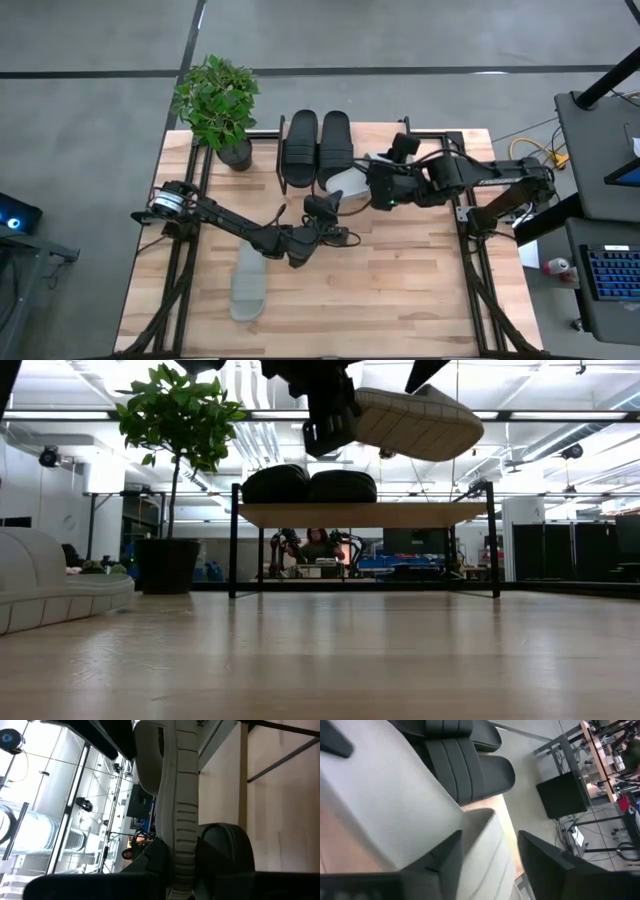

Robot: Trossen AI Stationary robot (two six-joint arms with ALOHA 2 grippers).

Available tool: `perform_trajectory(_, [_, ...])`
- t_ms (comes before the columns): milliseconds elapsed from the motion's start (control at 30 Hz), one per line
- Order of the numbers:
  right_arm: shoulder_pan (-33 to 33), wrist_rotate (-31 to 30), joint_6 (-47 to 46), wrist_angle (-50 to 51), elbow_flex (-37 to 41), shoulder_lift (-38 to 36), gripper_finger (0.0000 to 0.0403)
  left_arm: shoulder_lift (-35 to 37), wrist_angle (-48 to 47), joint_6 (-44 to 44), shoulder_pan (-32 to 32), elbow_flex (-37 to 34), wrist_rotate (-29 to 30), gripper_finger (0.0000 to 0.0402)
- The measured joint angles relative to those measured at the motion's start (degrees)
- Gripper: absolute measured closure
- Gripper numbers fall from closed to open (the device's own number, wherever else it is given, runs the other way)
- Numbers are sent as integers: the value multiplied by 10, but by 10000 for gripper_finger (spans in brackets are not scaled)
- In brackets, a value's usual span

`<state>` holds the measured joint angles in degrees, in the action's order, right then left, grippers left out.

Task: Pick and place slides into the shelf
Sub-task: Put the right gray slide on the shelf

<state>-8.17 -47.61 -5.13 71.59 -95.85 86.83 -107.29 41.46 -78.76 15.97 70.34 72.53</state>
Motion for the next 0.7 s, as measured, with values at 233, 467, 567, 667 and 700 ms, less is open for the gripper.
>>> perform_trajectory(233, [0, -3, -8, -1, 0, 0, 153, 1, -5, -2, 0, 8, 0, 370])
perform_trajectory(467, [0, -5, -20, 5, 1, 8, 143, 1, -5, -10, 2, 15, -2, 370])
perform_trajectory(567, [0, -10, -20, 10, 1, 21, 151, 1, -5, -12, 6, 21, -2, 370])
perform_trajectory(667, [0, -34, -22, 21, 1, 35, 163, 1, -6, -12, 10, 22, -2, 370])
perform_trajectory(700, [0, -41, -24, 27, 1, 40, 168, 1, -6, -12, 10, 21, -3, 370])
